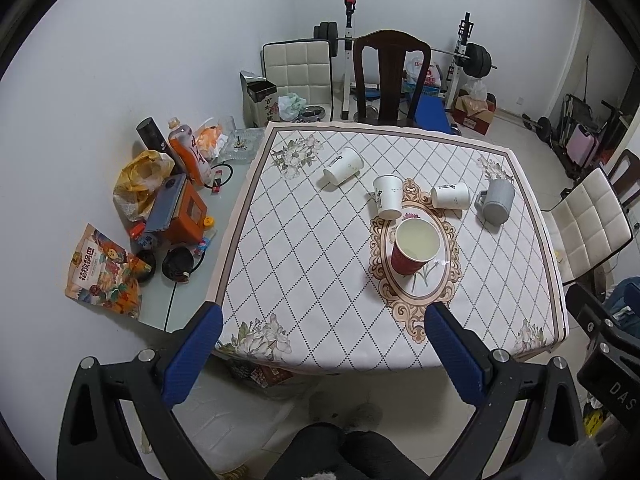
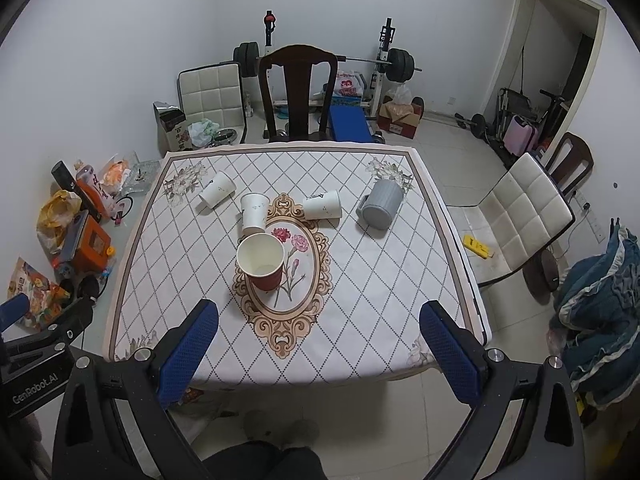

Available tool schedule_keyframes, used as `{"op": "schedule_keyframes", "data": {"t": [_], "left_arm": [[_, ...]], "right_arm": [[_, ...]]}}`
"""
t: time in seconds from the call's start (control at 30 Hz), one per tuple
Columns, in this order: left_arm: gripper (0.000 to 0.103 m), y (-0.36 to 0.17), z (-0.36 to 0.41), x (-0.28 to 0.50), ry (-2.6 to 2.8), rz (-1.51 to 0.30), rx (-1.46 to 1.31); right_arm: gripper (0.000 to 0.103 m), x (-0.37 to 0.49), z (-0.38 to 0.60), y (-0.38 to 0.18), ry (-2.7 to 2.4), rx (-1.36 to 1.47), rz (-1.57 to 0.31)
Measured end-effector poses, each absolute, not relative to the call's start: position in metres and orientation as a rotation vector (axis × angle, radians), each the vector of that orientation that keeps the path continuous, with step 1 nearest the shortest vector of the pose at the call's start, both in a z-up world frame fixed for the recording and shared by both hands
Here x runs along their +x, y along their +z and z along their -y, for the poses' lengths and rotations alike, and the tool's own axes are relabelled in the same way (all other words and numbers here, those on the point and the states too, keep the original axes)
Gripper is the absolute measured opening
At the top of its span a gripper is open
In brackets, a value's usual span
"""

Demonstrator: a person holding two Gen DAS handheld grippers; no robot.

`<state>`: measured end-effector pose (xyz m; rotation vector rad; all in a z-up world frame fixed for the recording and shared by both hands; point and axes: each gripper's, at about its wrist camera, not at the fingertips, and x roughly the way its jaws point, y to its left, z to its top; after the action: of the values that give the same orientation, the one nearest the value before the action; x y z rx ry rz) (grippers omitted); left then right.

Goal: Flip cup upright

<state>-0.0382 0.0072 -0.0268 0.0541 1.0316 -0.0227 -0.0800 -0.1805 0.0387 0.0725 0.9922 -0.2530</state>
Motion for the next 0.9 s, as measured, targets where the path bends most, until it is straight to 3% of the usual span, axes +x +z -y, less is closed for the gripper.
{"op": "schedule_keyframes", "data": {"t": [0.9], "left_arm": [[0.103,-0.0248,-0.0137,-0.0451,-0.035,-1.020,0.068]], "right_arm": [[0.102,-0.0849,0.1713,0.0332,-0.250,0.071,-1.008]]}}
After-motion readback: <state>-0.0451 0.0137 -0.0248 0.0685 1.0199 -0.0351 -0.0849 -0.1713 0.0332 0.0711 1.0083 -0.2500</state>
